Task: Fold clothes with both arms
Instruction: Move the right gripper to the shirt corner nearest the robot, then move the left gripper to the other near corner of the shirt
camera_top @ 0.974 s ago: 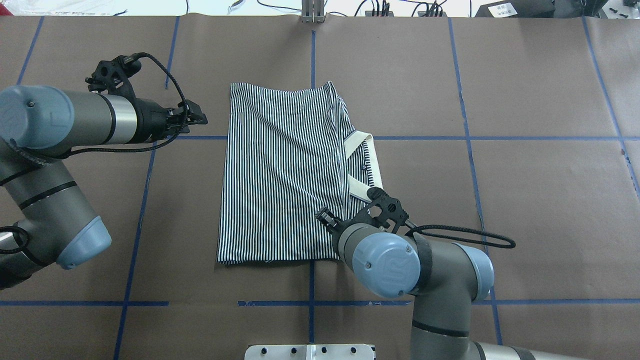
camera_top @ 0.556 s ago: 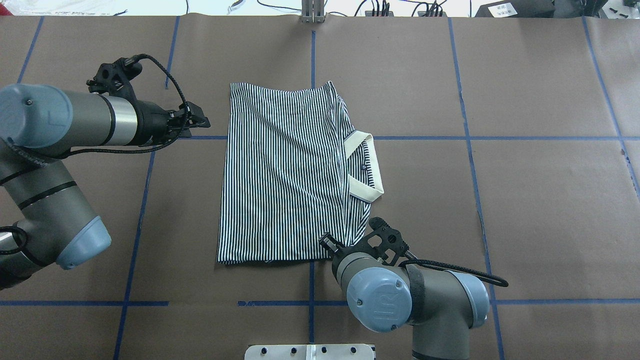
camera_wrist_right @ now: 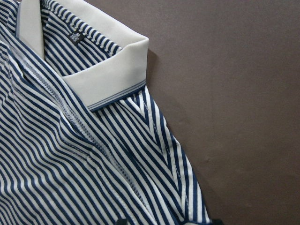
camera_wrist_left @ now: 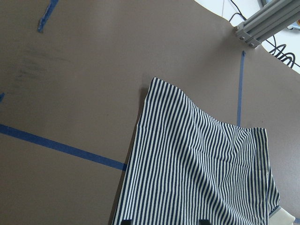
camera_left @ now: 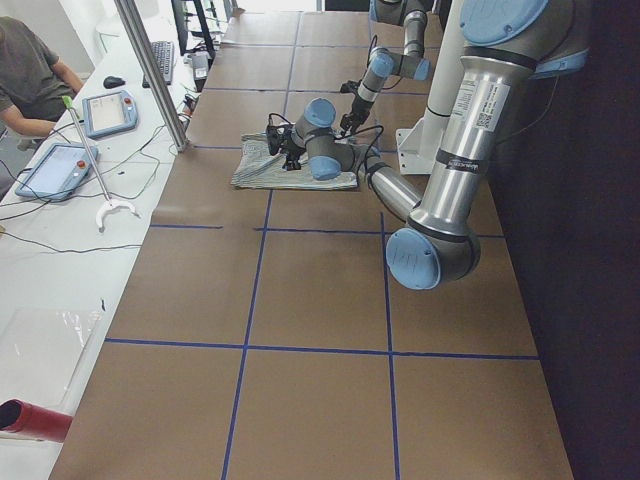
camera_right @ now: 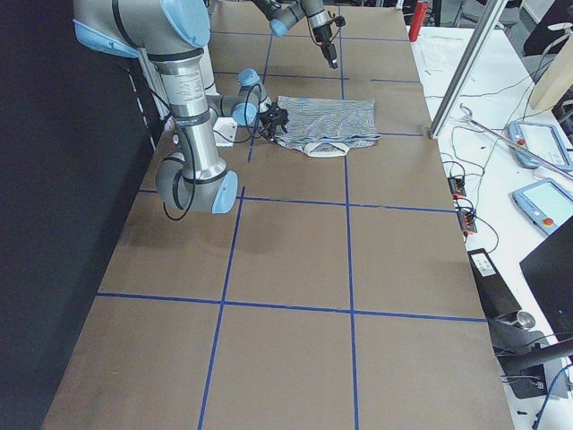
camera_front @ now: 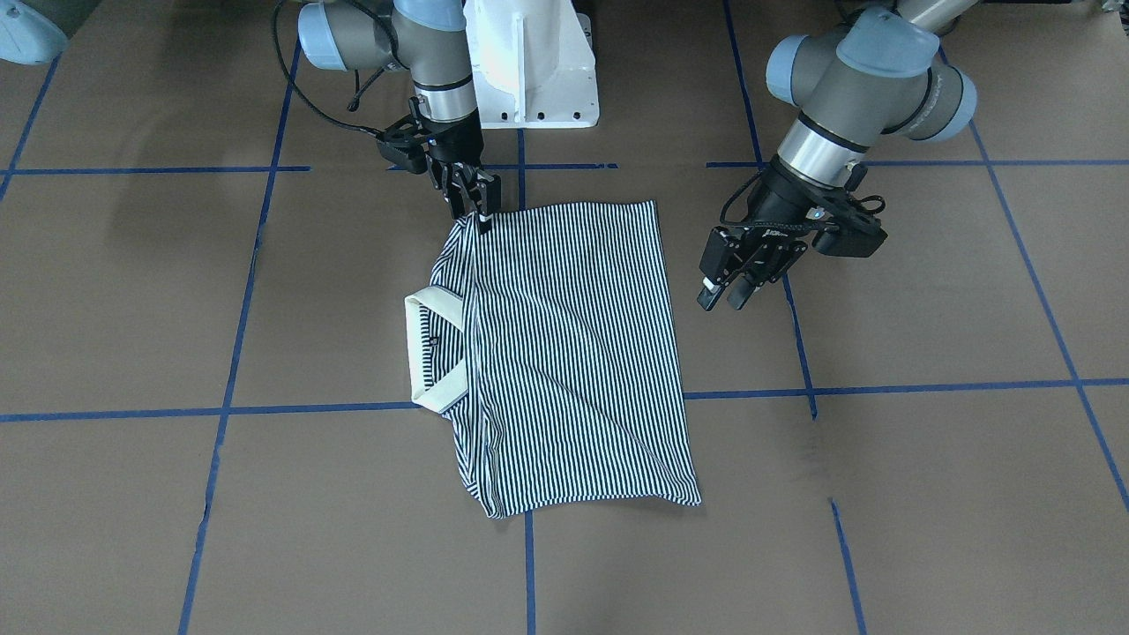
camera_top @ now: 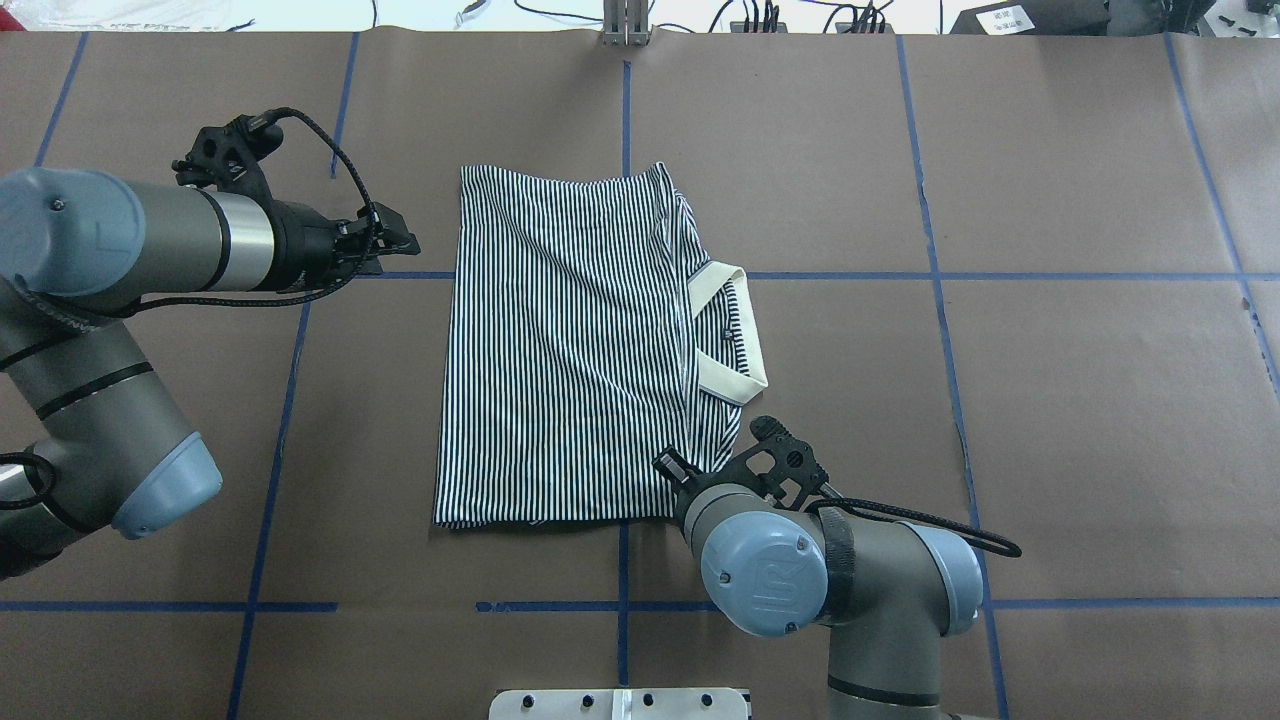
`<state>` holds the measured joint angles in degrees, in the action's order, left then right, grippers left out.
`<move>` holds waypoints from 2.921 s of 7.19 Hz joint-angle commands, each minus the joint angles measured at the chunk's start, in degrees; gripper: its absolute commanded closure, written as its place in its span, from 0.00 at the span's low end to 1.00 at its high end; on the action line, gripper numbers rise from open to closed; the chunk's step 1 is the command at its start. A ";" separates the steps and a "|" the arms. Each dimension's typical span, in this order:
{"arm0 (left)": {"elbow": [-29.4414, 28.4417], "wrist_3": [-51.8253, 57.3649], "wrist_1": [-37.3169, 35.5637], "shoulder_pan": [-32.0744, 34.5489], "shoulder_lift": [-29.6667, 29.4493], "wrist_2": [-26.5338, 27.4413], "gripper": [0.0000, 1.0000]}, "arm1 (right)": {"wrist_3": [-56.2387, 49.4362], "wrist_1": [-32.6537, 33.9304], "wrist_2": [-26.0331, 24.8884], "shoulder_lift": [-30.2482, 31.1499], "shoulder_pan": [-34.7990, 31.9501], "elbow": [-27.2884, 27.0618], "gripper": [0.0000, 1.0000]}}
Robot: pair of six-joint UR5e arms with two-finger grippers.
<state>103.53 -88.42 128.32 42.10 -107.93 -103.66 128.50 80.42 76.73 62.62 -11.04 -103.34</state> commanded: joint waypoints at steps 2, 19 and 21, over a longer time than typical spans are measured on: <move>0.00 0.00 0.00 0.08 0.09 0.03 0.43 | 0.00 0.00 0.00 -0.22 0.14 0.95 0.35; 7.21 -22.68 -4.39 -27.86 9.40 20.25 0.44 | -0.09 0.00 0.00 0.84 0.49 -3.00 1.00; 6.94 -22.68 -4.39 -29.09 9.75 20.25 0.46 | -0.09 0.00 0.00 0.84 0.49 -3.00 1.00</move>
<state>110.61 -111.10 123.93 13.61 -98.32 -83.41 128.41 80.42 76.73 63.46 -10.55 -106.35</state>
